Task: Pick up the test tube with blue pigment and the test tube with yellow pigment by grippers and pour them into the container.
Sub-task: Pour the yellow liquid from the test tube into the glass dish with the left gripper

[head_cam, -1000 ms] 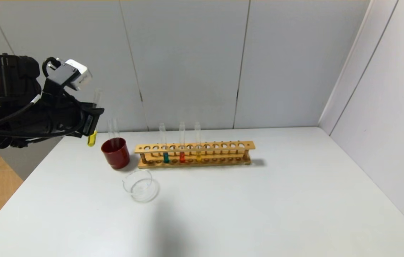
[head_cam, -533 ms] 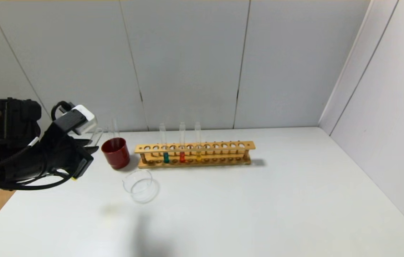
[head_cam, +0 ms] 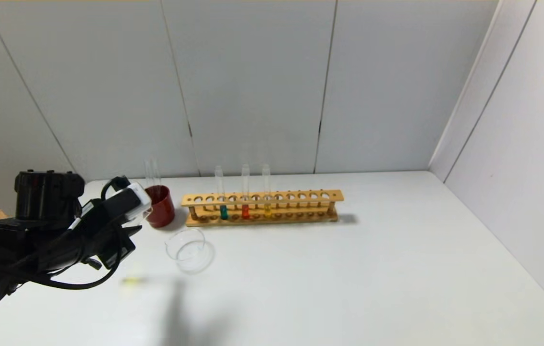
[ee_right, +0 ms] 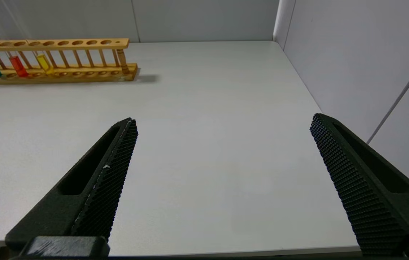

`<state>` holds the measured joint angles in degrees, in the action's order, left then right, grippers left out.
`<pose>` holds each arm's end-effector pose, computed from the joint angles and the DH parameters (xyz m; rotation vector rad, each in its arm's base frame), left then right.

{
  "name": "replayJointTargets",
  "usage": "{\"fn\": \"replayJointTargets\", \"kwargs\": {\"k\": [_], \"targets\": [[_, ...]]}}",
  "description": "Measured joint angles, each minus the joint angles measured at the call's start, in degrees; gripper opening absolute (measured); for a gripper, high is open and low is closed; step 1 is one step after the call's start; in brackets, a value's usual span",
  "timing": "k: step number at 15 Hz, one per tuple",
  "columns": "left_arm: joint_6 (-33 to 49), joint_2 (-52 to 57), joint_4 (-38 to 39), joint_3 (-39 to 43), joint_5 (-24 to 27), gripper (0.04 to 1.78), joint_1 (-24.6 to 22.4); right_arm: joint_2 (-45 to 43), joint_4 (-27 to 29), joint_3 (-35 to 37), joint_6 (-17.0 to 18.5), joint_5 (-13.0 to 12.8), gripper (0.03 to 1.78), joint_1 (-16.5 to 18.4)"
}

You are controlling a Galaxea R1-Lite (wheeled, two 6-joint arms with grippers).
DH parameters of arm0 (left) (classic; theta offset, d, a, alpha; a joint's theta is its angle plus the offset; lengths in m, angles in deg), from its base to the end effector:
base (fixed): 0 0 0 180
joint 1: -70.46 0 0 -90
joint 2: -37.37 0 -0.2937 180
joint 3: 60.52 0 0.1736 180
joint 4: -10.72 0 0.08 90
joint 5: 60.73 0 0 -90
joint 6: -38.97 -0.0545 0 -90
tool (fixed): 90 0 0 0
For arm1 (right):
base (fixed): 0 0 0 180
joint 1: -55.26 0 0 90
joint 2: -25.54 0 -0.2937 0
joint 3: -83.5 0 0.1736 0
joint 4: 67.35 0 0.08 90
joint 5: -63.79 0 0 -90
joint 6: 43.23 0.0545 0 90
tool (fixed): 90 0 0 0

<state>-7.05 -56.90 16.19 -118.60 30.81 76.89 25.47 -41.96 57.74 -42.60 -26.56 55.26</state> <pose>0.2757 -0.0325 0.1217 0.8050 0.4529 -0.3440 -0.0029 -0.0003 0.0763 0.0110 -0.0077 -0.0061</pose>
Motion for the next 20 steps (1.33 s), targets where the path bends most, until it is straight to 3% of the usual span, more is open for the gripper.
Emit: {"fn": "replayJointTargets", "kwargs": {"k": [4,20], "targets": [[-10.09,-4.02,1.33,-1.26,-2.35,0.30,0.00,0.00,-0.04,0.00,0.00,0.02,1.75,0.00],[-32.09,-8.44,1.28,-4.79,-8.73,0.30,2.18,0.00,-0.02,0.00,0.00,0.00,1.75,0.00]]}}
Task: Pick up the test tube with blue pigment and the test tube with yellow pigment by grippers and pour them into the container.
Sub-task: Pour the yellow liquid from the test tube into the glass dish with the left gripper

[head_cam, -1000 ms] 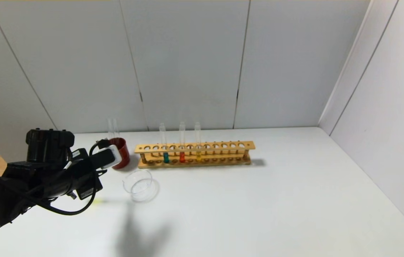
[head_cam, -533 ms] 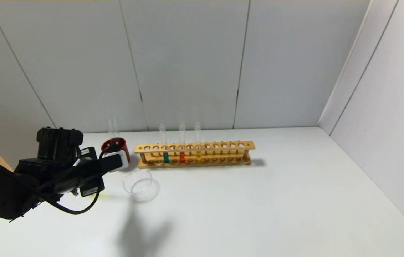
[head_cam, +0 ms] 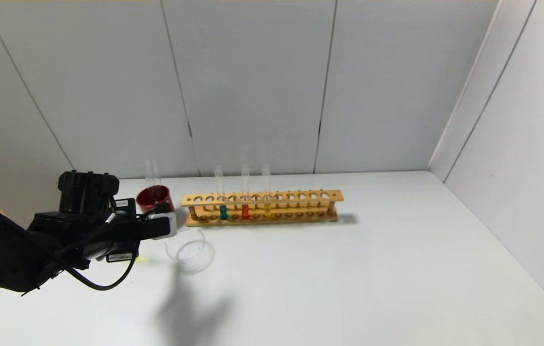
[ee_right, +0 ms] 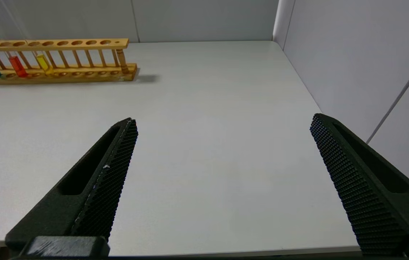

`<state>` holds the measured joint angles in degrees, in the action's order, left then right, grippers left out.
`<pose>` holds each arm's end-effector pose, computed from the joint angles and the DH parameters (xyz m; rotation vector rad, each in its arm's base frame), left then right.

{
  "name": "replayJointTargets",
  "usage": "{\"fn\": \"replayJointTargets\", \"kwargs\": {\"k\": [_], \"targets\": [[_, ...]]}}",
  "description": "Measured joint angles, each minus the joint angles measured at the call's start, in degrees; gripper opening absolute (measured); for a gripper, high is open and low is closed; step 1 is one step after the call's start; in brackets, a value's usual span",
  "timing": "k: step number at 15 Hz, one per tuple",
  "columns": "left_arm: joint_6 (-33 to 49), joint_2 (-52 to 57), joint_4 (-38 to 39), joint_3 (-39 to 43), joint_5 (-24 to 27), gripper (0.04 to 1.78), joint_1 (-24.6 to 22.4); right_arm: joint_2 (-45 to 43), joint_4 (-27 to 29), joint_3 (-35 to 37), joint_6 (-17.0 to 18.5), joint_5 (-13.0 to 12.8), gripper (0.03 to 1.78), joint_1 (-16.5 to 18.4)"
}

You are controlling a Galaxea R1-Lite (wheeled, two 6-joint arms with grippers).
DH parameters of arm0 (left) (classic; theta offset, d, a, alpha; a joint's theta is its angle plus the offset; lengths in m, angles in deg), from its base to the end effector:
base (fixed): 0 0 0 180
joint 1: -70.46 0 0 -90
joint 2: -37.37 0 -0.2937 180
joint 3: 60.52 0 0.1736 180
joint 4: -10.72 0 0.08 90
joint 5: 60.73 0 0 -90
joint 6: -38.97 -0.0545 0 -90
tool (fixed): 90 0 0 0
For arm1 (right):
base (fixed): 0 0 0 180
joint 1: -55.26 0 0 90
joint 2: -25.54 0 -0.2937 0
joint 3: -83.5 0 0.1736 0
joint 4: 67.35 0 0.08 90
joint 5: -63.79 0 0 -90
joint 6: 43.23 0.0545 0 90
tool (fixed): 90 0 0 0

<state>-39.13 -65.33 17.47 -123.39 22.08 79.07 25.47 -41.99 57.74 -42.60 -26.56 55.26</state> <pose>0.3077 -0.0397 0.1021 1.4021 0.4676 -0.4131 -0.0029 -0.0003 0.0764 0.0110 -0.0082 -0.0061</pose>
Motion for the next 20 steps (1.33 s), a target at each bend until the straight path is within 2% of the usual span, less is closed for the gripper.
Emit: {"fn": "replayJointTargets", "kwargs": {"k": [9,20], "targets": [[-1.88,-2.63,0.16,-1.00,-1.76,0.30,2.12,0.00,0.00,0.00,0.00,0.02,1.75,0.00],[-6.95,-3.19,0.16,-0.88,-6.47,0.30,2.97,0.00,0.00,0.00,0.00,0.00,1.75,0.00]]}}
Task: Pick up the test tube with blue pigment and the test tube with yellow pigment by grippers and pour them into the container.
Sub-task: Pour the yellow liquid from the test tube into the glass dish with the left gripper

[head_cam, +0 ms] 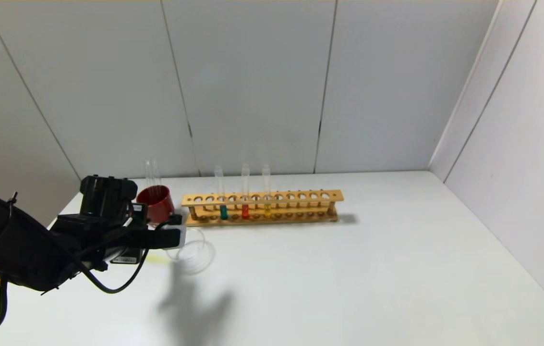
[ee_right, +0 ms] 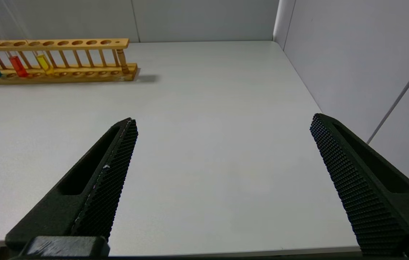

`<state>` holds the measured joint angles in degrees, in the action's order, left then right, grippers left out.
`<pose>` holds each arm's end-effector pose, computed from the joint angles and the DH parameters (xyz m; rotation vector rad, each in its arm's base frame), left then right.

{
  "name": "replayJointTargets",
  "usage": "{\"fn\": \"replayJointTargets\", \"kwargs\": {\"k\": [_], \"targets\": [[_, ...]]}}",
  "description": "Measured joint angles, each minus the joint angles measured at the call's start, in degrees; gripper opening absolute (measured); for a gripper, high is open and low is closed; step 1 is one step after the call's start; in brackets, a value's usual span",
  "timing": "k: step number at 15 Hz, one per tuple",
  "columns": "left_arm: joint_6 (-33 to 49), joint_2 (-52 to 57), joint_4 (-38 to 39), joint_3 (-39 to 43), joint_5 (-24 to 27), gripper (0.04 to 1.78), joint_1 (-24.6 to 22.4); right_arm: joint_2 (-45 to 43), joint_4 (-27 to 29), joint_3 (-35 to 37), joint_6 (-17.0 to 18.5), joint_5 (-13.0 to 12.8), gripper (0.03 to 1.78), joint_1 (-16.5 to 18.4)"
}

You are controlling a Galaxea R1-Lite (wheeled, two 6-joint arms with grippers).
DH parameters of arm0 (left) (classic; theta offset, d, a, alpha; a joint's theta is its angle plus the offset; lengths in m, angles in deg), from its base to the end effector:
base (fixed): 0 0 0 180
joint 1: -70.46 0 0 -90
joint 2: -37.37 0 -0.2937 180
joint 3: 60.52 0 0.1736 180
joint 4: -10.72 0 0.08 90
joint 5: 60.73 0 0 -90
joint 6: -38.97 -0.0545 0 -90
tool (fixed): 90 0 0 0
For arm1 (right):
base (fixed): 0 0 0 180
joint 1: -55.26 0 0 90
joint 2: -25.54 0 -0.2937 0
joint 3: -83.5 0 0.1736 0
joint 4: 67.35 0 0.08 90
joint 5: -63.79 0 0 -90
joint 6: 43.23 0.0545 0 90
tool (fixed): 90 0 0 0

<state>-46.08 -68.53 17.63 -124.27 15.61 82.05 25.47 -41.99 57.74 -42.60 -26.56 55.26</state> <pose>0.3139 -0.0512 0.0892 1.5693 0.5194 -0.4235 -0.0029 -0.0003 0.0764 0.0110 -0.0082 -0.0061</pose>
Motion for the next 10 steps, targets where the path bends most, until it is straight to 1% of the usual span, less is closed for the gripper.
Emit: {"fn": "replayJointTargets", "kwargs": {"k": [1,4,10], "targets": [[-0.44,-0.05,-0.02,0.00,-0.17,0.30,0.00,0.00,0.05,0.00,0.00,0.02,1.75,0.00],[-1.33,-0.27,0.00,0.16,-3.45,0.30,0.56,0.00,0.02,0.00,-0.02,0.02,1.75,0.00],[-1.85,-1.49,0.00,-0.06,-4.49,0.30,1.79,0.00,0.05,0.00,0.00,0.02,1.75,0.00]]}}
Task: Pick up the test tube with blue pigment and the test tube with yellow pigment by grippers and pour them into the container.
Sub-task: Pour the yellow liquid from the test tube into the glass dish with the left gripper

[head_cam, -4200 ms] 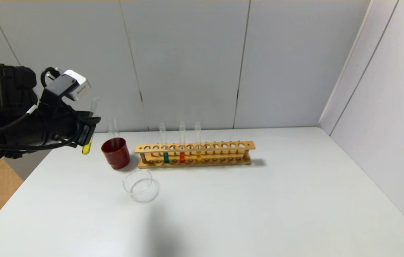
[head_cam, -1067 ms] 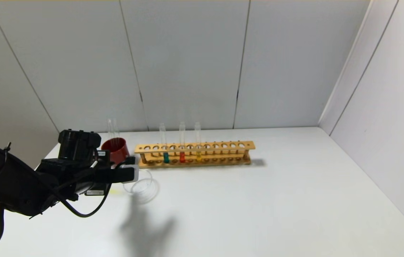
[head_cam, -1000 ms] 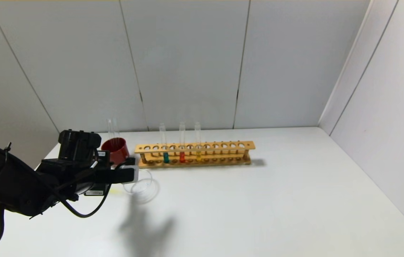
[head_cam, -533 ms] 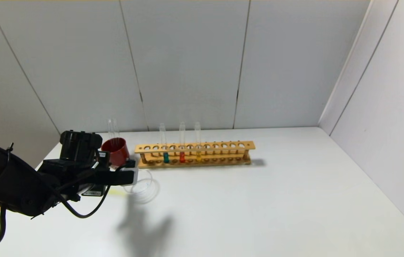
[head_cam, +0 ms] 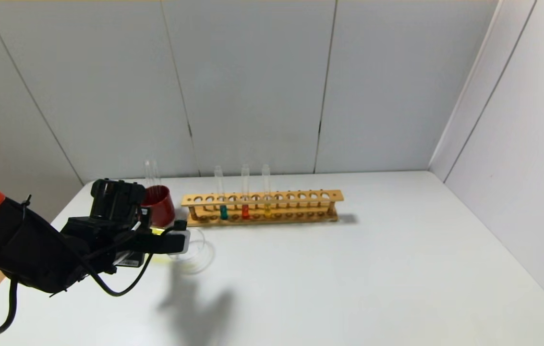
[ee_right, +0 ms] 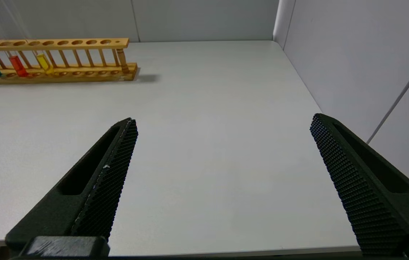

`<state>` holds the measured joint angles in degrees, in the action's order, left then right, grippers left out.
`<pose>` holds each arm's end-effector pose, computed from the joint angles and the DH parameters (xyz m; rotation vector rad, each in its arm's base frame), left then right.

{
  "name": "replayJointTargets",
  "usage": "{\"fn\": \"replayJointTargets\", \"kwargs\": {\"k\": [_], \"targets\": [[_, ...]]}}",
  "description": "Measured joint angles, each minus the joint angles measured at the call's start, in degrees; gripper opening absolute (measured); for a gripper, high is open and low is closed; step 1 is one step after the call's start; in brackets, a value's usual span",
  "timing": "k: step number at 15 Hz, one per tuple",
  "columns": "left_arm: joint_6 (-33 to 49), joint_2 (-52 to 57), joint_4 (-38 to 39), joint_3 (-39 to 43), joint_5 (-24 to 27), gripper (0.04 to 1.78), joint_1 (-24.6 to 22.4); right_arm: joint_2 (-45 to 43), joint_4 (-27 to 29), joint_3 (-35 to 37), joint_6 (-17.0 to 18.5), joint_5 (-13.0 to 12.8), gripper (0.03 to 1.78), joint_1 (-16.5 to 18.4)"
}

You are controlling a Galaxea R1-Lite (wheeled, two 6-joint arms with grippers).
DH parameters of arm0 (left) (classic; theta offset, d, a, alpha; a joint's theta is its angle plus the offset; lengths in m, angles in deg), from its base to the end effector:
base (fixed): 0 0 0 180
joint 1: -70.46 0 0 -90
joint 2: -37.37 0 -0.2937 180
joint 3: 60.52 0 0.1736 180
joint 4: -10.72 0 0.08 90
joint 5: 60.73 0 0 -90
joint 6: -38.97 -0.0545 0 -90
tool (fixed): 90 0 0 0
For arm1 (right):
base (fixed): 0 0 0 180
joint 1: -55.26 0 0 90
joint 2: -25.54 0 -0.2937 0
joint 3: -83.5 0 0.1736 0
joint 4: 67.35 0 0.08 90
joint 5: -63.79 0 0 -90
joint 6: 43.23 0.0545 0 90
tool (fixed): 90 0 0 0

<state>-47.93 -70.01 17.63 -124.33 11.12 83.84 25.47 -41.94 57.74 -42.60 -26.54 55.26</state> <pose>0.3145 -0.0574 0.0820 1.6360 0.5655 -0.4110 -0.0029 -0.0003 0.0763 0.0110 -0.0074 -0.0057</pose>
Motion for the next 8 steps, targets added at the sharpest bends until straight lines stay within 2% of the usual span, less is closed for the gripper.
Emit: {"fn": "replayJointTargets", "kwargs": {"k": [8], "targets": [[-0.09,-2.86,1.00,-1.62,-0.61,0.30,0.54,0.00,-0.05,0.00,0.00,0.00,1.75,0.00]]}}
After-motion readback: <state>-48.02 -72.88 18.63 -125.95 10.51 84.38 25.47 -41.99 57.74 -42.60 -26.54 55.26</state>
